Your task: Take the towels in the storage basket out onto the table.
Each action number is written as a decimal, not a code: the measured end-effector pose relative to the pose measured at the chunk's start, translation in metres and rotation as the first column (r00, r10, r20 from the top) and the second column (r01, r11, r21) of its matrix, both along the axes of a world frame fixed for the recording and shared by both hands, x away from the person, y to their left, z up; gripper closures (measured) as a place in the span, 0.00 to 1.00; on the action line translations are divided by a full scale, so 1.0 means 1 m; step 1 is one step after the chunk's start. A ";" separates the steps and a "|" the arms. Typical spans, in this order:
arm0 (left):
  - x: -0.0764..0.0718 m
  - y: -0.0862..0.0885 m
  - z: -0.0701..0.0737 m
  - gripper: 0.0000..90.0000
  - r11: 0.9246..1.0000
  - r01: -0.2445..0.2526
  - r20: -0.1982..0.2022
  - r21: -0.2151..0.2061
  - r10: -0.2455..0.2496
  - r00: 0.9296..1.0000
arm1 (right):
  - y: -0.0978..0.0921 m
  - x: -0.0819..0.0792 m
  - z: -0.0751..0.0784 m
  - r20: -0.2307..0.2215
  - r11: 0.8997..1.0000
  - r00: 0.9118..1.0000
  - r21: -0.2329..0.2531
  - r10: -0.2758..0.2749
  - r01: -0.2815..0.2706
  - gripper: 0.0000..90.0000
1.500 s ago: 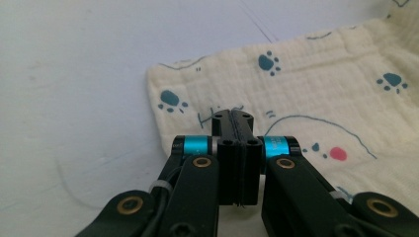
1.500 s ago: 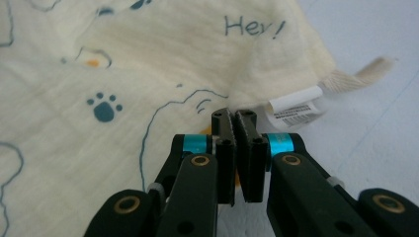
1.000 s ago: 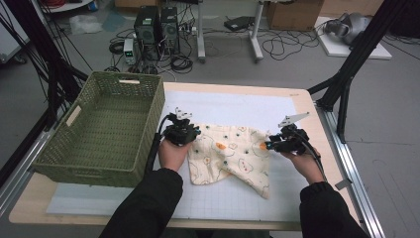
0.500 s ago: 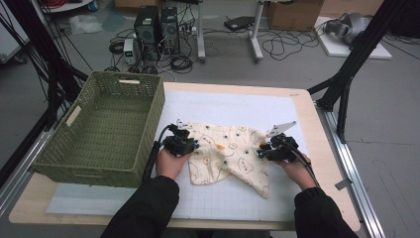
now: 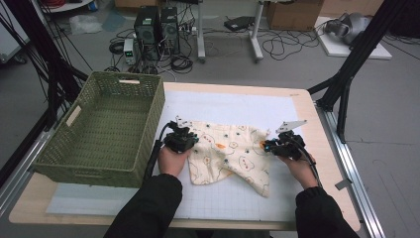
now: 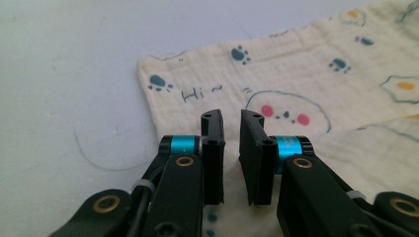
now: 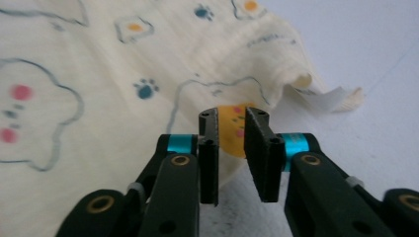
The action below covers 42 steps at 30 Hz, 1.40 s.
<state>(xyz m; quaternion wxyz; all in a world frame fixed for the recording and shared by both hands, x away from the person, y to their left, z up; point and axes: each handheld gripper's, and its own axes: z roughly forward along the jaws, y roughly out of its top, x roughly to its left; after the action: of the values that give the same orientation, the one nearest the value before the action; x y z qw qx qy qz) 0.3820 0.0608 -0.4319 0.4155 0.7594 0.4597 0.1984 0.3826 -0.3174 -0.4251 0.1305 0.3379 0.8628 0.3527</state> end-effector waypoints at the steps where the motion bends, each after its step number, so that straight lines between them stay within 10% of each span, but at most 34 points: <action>1: -0.003 0.001 0.004 0.88 1.000 0.003 0.017 -0.005 -0.003 1.000 | -0.001 -0.003 0.002 0.005 1.000 1.000 0.012 0.009 -0.009 0.80; 8: -0.029 0.006 0.014 0.81 0.998 0.067 0.044 -0.022 -0.066 0.997 | 0.002 -0.036 0.009 0.029 0.991 0.993 0.067 0.114 -0.116 0.71; 15: -0.049 0.009 0.001 0.71 0.990 0.142 -0.022 0.024 -0.141 0.990 | 0.013 -0.038 -0.009 -0.028 0.989 0.988 0.003 0.151 -0.151 0.72; 19: -0.047 0.007 -0.012 0.95 0.983 0.167 -0.077 0.074 -0.162 0.984 | 0.018 -0.032 -0.014 -0.036 0.987 0.986 0.005 0.162 -0.162 0.88; 26: -0.042 0.010 -0.010 0.99 0.993 0.102 -0.047 0.062 -0.099 0.994 | 0.019 -0.033 -0.002 -0.011 0.984 0.984 0.007 0.177 -0.177 0.99; 35: -0.019 0.009 -0.010 0.99 0.998 -0.019 -0.019 0.058 0.020 1.000 | 0.010 -0.002 0.005 0.009 0.999 0.999 -0.032 0.045 -0.044 0.99; 42: -0.021 0.010 -0.009 0.94 0.999 0.001 -0.019 0.034 0.000 1.000 | 0.013 0.007 -0.007 -0.010 0.998 1.000 -0.058 0.023 -0.024 0.91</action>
<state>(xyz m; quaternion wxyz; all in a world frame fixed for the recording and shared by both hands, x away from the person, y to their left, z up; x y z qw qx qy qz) 0.3615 0.0710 -0.4406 0.3982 0.7684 0.4598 0.1989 0.3894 -0.3046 -0.4321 0.1319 0.3255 0.8772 0.3273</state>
